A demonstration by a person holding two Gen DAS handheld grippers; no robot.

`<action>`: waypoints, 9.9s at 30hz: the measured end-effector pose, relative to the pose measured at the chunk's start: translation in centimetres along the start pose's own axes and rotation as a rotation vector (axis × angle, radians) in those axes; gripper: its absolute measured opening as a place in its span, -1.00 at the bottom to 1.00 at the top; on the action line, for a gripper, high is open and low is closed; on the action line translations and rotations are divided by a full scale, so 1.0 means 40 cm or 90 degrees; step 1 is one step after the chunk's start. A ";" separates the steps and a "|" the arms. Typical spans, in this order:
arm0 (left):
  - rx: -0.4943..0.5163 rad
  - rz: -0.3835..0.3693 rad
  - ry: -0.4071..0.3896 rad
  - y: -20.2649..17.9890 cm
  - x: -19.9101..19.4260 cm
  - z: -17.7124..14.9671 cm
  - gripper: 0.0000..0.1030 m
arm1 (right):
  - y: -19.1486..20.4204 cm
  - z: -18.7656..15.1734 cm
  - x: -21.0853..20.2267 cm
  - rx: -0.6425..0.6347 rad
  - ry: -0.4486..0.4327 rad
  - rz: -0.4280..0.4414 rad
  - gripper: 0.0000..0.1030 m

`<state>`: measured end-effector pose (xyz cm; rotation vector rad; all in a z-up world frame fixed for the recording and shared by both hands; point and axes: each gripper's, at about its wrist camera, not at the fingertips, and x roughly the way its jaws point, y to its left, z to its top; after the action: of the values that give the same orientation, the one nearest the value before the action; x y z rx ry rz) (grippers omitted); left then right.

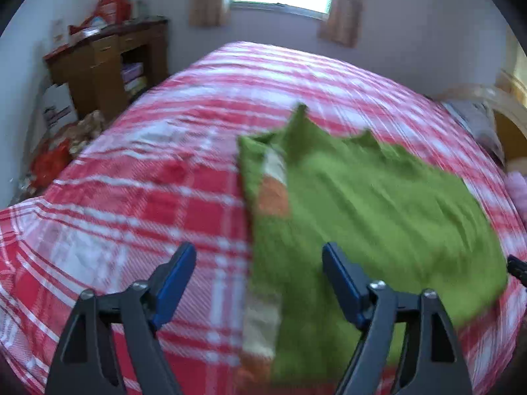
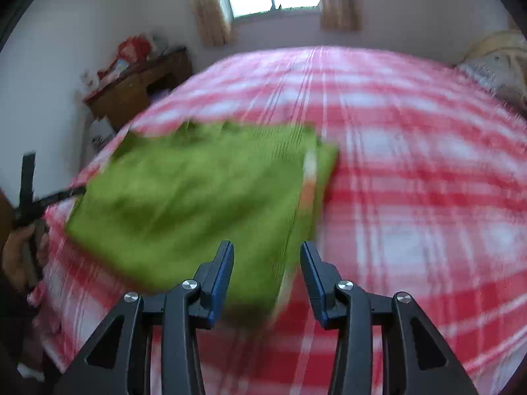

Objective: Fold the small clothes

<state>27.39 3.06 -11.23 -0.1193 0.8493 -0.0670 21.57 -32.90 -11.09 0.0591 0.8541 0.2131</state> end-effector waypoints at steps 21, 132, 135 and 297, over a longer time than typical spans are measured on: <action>0.028 -0.098 0.021 0.012 -0.021 -0.063 -0.79 | 0.071 -0.017 -0.083 -0.152 -0.014 -0.038 -0.90; 0.037 -0.122 0.057 0.060 0.173 0.175 0.26 | 0.905 -0.032 0.278 -0.522 -0.103 0.000 0.13; 0.058 -0.141 0.074 0.051 0.181 0.188 -0.43 | 0.908 -0.023 0.283 -0.520 -0.086 0.029 -0.48; 0.071 -0.358 0.050 -0.395 0.098 -0.024 0.68 | -0.239 0.189 0.155 0.215 -0.075 0.088 0.29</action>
<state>29.09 -13.08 -12.70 -0.2492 0.8673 -0.6496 32.78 -40.66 -12.02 0.4434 0.7626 0.1920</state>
